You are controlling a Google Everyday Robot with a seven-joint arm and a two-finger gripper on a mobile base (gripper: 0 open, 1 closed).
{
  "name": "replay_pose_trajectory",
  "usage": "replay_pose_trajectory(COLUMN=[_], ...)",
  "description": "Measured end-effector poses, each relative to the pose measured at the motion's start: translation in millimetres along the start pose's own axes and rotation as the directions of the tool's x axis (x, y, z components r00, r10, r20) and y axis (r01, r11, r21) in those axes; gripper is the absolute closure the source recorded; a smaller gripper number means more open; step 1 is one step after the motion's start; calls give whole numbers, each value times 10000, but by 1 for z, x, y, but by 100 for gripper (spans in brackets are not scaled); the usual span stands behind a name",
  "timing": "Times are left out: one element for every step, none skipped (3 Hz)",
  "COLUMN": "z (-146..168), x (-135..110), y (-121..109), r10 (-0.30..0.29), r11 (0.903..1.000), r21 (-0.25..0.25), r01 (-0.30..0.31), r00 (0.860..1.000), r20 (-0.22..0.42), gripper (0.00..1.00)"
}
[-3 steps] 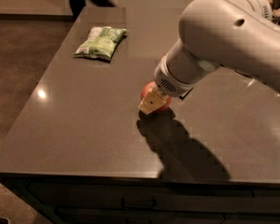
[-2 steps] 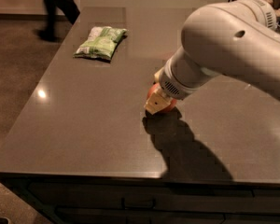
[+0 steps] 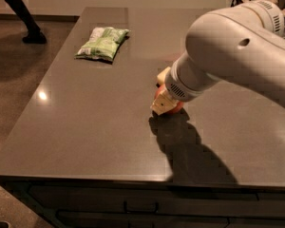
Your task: Move apple near sponge
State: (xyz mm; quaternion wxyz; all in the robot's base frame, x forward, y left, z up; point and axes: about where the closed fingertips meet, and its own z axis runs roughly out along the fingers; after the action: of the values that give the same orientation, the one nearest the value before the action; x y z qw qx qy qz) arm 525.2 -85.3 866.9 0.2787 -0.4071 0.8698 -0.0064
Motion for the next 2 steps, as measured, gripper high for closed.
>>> replay_pose_trajectory(z=[-1,-1], x=[0,-1], y=[0,1], r10=[-9,-23], r11=[10000,10000], r21=[12,22], r01=[9,23], r00=[10000,10000], r20=[4,10], gripper=[14,0])
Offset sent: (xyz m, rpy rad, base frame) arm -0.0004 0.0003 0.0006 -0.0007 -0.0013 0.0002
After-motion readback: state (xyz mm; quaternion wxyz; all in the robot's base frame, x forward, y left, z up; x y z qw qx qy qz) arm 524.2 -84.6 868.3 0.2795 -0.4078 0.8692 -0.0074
